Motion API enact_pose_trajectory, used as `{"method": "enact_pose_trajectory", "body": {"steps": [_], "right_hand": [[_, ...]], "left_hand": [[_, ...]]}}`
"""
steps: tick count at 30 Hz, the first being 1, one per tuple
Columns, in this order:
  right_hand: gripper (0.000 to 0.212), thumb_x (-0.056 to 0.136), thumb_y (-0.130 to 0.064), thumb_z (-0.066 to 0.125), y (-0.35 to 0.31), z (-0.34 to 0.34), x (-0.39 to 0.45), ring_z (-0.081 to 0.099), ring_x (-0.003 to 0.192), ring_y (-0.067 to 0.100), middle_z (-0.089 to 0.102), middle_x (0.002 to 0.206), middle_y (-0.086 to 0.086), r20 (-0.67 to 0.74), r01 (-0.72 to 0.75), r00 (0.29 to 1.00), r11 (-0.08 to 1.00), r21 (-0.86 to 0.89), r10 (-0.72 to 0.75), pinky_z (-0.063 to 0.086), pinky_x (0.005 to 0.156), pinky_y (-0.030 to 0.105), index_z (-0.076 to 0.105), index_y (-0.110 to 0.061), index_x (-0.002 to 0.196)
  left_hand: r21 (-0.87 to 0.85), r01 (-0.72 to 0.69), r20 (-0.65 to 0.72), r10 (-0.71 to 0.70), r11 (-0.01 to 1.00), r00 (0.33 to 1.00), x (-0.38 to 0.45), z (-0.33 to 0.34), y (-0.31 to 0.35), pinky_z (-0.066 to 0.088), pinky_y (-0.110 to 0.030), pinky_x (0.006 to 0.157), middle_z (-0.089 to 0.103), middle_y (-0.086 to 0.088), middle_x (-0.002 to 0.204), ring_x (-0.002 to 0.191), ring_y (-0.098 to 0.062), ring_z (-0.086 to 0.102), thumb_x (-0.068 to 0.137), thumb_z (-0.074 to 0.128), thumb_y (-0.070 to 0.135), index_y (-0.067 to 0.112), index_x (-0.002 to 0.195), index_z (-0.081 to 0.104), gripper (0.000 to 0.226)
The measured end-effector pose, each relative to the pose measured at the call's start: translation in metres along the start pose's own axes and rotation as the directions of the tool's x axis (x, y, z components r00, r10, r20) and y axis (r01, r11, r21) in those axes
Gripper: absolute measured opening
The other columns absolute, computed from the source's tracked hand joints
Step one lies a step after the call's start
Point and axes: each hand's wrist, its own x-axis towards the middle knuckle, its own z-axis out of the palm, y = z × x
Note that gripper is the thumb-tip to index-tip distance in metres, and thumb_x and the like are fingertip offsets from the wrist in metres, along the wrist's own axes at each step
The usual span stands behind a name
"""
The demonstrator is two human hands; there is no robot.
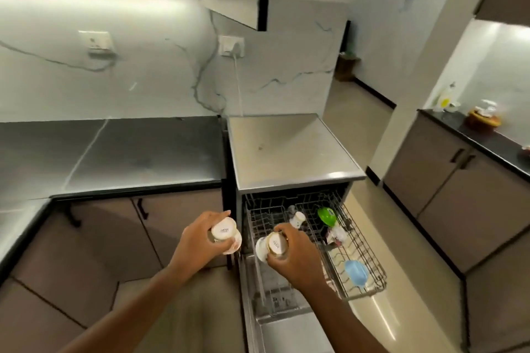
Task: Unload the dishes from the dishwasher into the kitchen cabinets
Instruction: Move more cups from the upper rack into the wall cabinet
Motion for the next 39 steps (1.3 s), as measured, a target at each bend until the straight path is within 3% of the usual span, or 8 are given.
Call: {"method": "enact_pose_trajectory", "body": {"steps": [8, 10, 13, 18, 21, 24, 31, 39], "right_hand": [[0.051, 0.069, -0.054, 0.065, -0.097, 0.005, 0.042, 0.053, 0.096, 0.002, 0.058, 0.101, -0.021, -0.021, 0.215, 0.976, 0.977, 0.003, -0.214, 0.05, 0.078, 0.025, 0.05, -0.04, 0.116], [0.051, 0.07, -0.055, 0.065, -0.12, 0.013, 0.058, 0.053, 0.098, 0.0, 0.058, 0.103, -0.023, -0.035, 0.237, 0.971, 0.972, 0.0, -0.237, 0.05, 0.078, 0.022, 0.049, -0.041, 0.116], [0.049, 0.07, -0.057, 0.065, -0.157, 0.033, 0.086, 0.054, 0.098, 0.002, 0.059, 0.103, -0.022, -0.061, 0.267, 0.962, 0.964, 0.01, -0.266, 0.049, 0.076, 0.019, 0.049, -0.041, 0.114], [0.045, 0.072, -0.061, 0.067, -0.221, 0.073, 0.139, 0.056, 0.093, 0.001, 0.059, 0.098, -0.021, -0.123, 0.26, 0.961, 0.961, 0.092, -0.248, 0.051, 0.072, 0.019, 0.051, -0.041, 0.109], [0.043, 0.074, -0.061, 0.065, -0.262, 0.093, 0.177, 0.057, 0.092, 0.0, 0.06, 0.098, -0.02, -0.176, 0.279, 0.951, 0.952, 0.124, -0.255, 0.05, 0.072, 0.018, 0.052, -0.041, 0.109], [0.042, 0.073, -0.061, 0.067, -0.294, 0.104, 0.215, 0.057, 0.091, 0.001, 0.061, 0.096, -0.021, -0.212, 0.317, 0.934, 0.939, 0.13, -0.286, 0.051, 0.072, 0.019, 0.056, -0.038, 0.108], [0.037, 0.076, -0.054, 0.071, -0.338, 0.101, 0.307, 0.06, 0.091, 0.001, 0.063, 0.099, -0.021, -0.356, 0.369, 0.887, 0.915, 0.164, -0.294, 0.051, 0.077, 0.02, 0.064, -0.04, 0.109], [0.038, 0.074, -0.064, 0.067, -0.362, 0.083, 0.444, 0.064, 0.092, 0.003, 0.065, 0.099, -0.02, -0.488, 0.458, 0.809, 0.871, 0.176, -0.327, 0.056, 0.08, 0.03, 0.062, -0.044, 0.106]], "left_hand": [[0.08, 0.015, -0.176, -0.001, 0.997, 0.984, -0.006, -0.103, -0.011, 0.053, -0.033, 0.092, 0.064, 0.029, 0.11, 0.102, 0.006, 0.061, 0.063, 0.083, 0.043, 0.04, 0.117, 0.059, 0.059], [0.101, 0.014, -0.228, 0.01, 0.995, 0.974, -0.002, -0.131, -0.022, 0.053, -0.036, 0.091, 0.063, 0.028, 0.11, 0.101, 0.004, 0.061, 0.062, 0.078, 0.05, 0.04, 0.115, 0.06, 0.057], [0.142, 0.015, -0.312, 0.031, 0.99, 0.949, 0.005, -0.181, -0.047, 0.054, -0.03, 0.082, 0.063, 0.026, 0.106, 0.096, 0.003, 0.062, 0.062, 0.071, 0.056, 0.037, 0.112, 0.061, 0.054], [0.224, 0.0, -0.36, 0.083, 0.975, 0.929, 0.027, -0.253, -0.09, 0.056, -0.033, 0.076, 0.063, 0.025, 0.108, 0.092, 0.001, 0.063, 0.069, 0.078, 0.052, 0.037, 0.116, 0.061, 0.052], [0.206, -0.035, -0.391, 0.115, 0.978, 0.913, 0.057, -0.288, -0.102, 0.055, -0.035, 0.081, 0.062, 0.028, 0.111, 0.094, 0.002, 0.063, 0.072, 0.083, 0.042, 0.04, 0.118, 0.062, 0.051], [0.183, -0.073, -0.398, 0.142, 0.98, 0.907, 0.09, -0.321, -0.107, 0.056, -0.028, 0.08, 0.062, 0.028, 0.11, 0.094, 0.004, 0.063, 0.071, 0.085, 0.038, 0.04, 0.117, 0.065, 0.051], [0.198, -0.145, -0.414, 0.217, 0.969, 0.884, 0.184, -0.387, -0.115, 0.056, -0.025, 0.079, 0.062, 0.026, 0.109, 0.095, 0.003, 0.063, 0.069, 0.086, 0.036, 0.038, 0.115, 0.065, 0.051], [0.244, -0.174, -0.464, 0.273, 0.954, 0.843, 0.309, -0.435, -0.111, 0.051, -0.024, 0.078, 0.063, 0.025, 0.112, 0.096, 0.001, 0.061, 0.072, 0.082, 0.042, 0.05, 0.109, 0.06, 0.043]]}}
